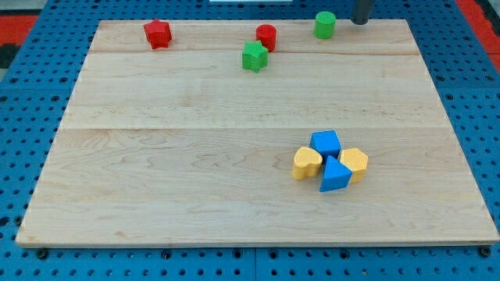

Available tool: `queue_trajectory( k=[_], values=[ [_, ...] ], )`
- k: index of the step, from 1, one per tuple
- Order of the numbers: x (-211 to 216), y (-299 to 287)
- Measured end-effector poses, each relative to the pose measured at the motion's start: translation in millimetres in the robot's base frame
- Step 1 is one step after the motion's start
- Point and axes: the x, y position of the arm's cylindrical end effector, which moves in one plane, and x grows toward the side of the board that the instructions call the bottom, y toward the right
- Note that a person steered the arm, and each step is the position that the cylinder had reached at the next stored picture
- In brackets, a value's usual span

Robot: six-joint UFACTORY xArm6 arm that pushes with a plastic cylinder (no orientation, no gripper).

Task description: Move the green circle towards green star

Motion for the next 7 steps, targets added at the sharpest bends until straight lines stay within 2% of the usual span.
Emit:
queue_trajectory(
  k=[1, 2, 3, 4, 6, 7],
  values=[
    [1, -41],
    [29, -78],
    [72, -63],
    [1, -41],
    [9, -60],
    [37, -118]
  ],
)
